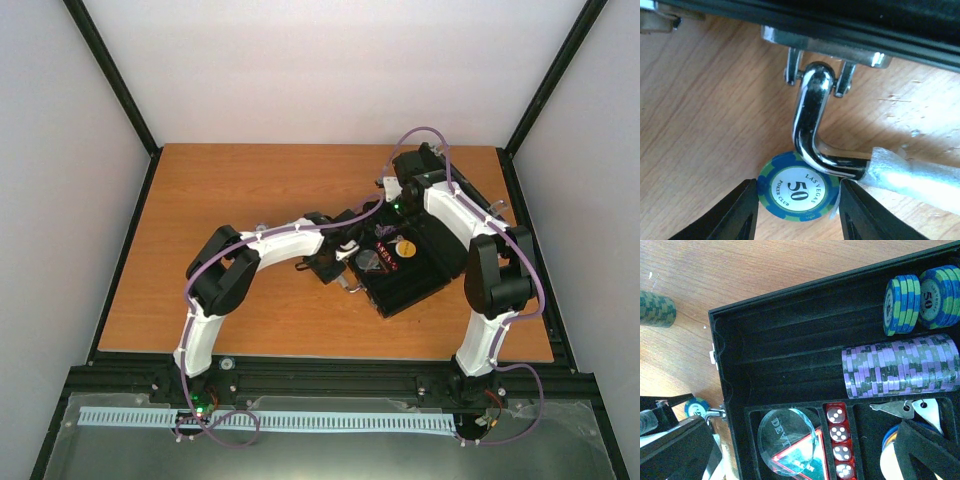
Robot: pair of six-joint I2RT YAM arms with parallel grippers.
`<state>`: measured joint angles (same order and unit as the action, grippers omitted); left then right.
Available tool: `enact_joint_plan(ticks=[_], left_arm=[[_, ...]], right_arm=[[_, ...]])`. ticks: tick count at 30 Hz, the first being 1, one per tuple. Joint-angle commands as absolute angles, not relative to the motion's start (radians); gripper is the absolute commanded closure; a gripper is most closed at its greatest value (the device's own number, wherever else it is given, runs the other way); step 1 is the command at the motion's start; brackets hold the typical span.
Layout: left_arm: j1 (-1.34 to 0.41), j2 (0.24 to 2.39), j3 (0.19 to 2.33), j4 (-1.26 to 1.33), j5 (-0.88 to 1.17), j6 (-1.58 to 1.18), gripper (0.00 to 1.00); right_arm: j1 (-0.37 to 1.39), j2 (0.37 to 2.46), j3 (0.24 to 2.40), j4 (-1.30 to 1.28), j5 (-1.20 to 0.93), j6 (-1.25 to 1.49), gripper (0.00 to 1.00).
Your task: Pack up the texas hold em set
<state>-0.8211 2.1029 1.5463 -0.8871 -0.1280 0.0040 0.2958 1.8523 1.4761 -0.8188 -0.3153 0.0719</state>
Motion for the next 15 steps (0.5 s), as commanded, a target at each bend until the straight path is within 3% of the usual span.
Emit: enact_joint_plan(ticks=[1,15], left_arm=[[-0.811,2.054,1.553,-0.948,-0.194,-0.007,0.54],[-0.778,1.916,1.538,-0.885,-0.174,-0.085,0.53]], right_arm=[[0.288,1.822,1.472,-0.811,-0.324,0.074,0.0],[0.288,1.825,1.476,-0.809,-0.319,0.079,0.0]])
